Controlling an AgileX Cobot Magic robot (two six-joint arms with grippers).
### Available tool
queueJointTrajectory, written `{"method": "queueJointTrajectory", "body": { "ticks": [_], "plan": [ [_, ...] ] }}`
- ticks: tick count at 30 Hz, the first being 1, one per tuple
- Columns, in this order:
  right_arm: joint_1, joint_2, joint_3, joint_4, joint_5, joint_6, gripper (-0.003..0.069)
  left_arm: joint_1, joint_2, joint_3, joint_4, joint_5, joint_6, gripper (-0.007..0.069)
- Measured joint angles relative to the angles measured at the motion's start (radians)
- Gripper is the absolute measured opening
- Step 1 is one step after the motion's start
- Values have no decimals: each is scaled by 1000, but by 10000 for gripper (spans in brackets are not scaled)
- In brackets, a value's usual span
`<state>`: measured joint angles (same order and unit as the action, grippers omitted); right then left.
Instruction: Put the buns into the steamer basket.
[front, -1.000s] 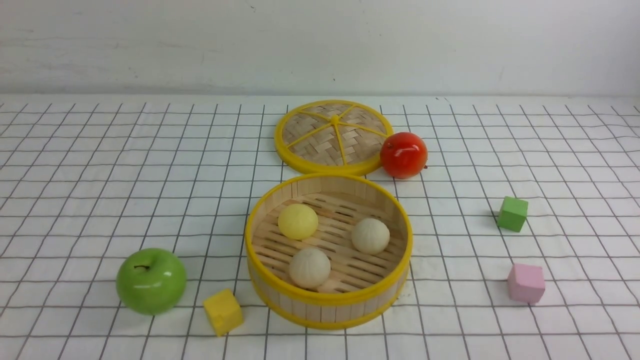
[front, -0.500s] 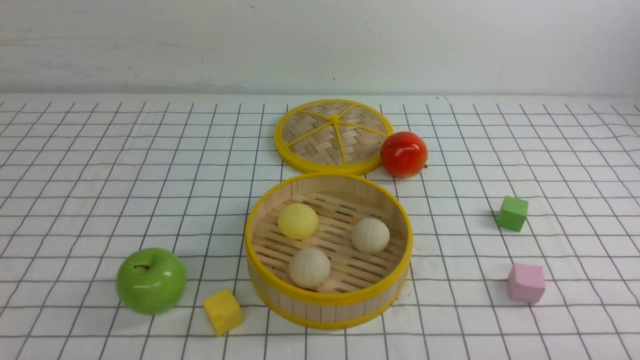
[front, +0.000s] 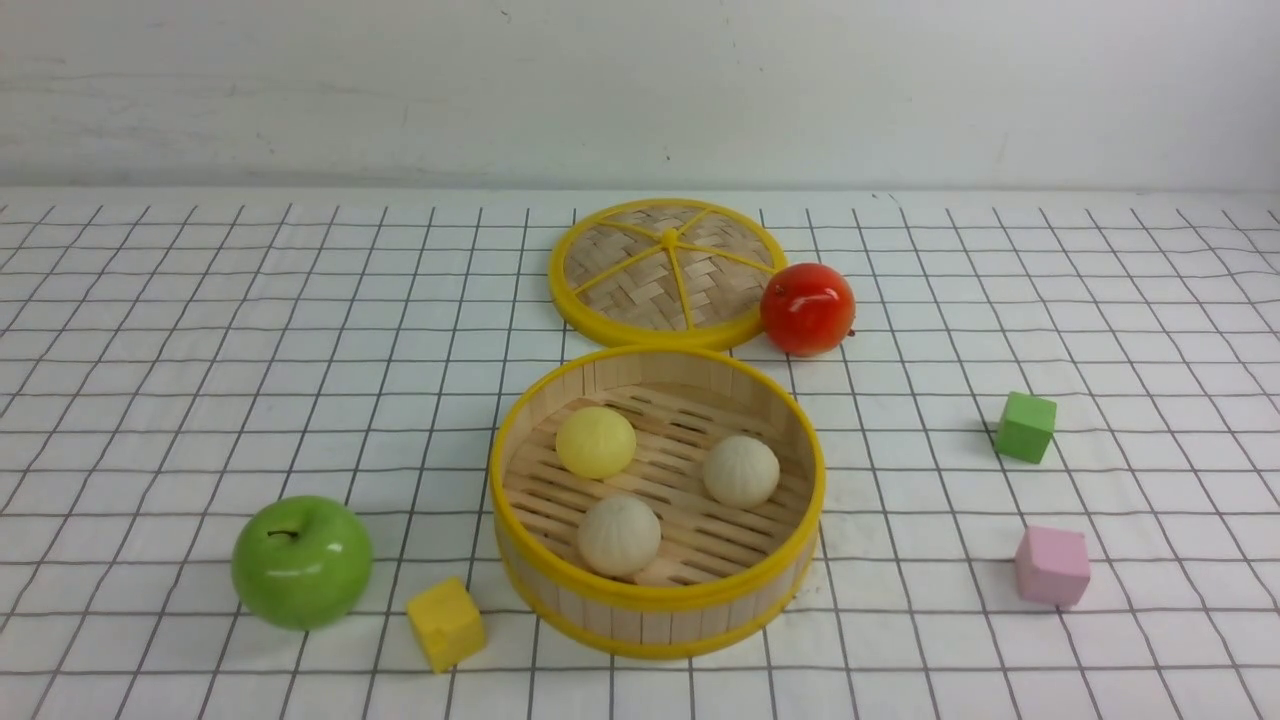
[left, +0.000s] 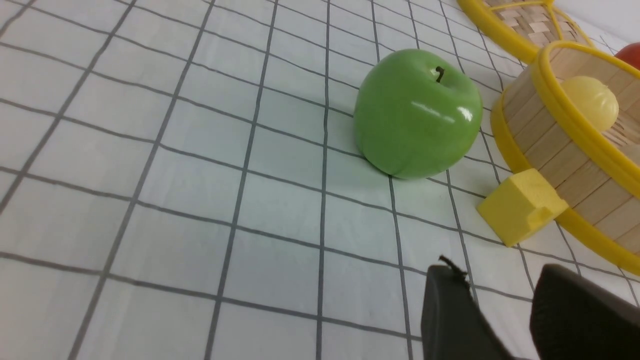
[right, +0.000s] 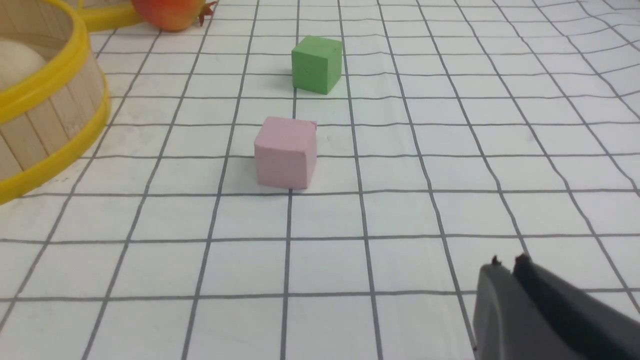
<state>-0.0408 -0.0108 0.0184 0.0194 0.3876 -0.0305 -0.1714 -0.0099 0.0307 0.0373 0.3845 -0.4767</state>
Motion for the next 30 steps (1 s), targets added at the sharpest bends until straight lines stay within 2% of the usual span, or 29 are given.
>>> {"method": "queueJointTrajectory", "body": {
  "ticks": [30],
  "plan": [
    [0,0,0,0,0,0,74,0,0,0,0,1,0,238]
  ]
}}
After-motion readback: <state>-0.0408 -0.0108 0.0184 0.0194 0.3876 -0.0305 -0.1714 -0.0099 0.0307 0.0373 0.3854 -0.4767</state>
